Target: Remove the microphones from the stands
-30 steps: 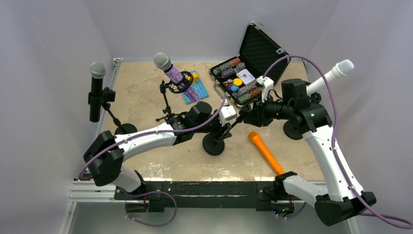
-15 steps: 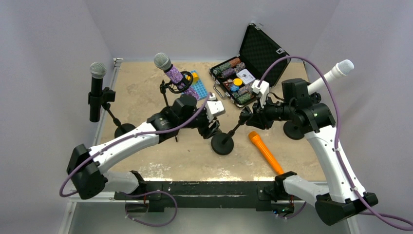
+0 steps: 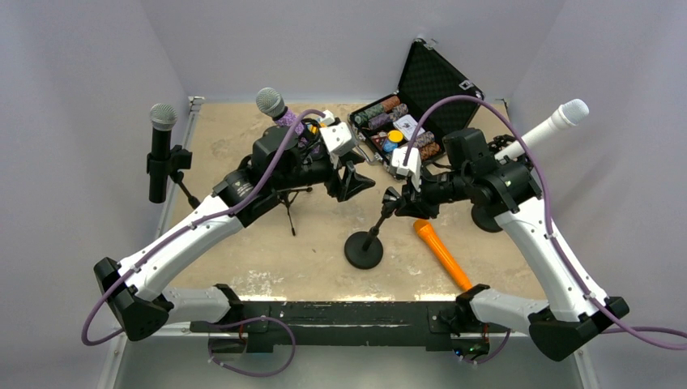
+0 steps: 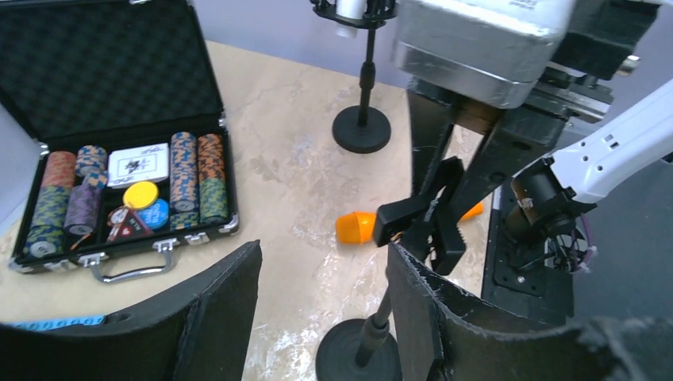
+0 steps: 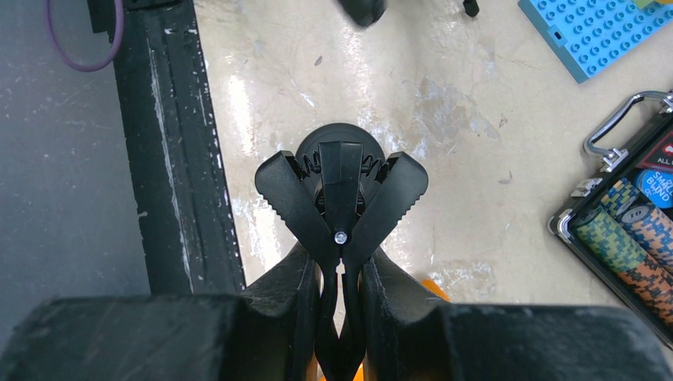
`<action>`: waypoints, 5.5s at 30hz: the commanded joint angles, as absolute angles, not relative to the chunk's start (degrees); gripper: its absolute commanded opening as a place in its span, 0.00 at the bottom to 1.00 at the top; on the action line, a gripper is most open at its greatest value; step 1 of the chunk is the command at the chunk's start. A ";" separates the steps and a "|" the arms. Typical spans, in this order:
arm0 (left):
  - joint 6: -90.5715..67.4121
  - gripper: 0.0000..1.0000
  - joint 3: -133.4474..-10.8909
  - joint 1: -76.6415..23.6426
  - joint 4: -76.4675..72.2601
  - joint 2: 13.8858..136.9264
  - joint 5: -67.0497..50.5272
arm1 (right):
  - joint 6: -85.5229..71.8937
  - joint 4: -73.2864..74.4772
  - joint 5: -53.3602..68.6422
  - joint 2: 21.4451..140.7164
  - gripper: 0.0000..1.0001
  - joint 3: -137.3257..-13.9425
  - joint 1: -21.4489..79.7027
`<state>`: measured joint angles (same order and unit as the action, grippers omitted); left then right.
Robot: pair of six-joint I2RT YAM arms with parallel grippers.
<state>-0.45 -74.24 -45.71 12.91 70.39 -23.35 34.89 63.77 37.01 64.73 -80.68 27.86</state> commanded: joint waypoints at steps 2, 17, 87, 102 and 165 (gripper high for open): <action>-3.82 0.63 -74.36 -45.45 7.12 72.65 -28.58 | 32.29 58.71 39.55 65.64 0.00 -82.95 28.21; -4.65 0.62 -69.87 -45.47 1.11 76.55 -37.63 | 29.15 57.28 39.95 67.65 0.00 -83.53 29.87; 24.42 0.58 -46.51 -44.74 30.79 56.11 -33.22 | 21.03 33.86 10.43 77.19 0.00 -78.26 30.91; 28.36 0.58 -47.08 -44.74 39.72 50.86 -32.67 | 22.65 36.15 5.72 96.27 0.07 -96.48 28.74; 20.58 0.68 -63.35 -28.43 49.11 43.53 -25.72 | 12.59 27.95 17.94 110.55 0.64 -133.06 49.09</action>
<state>22.46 -61.32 -30.11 50.00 43.46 -22.13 13.13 31.24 20.86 110.56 -129.51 48.42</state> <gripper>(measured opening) 0.687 0.702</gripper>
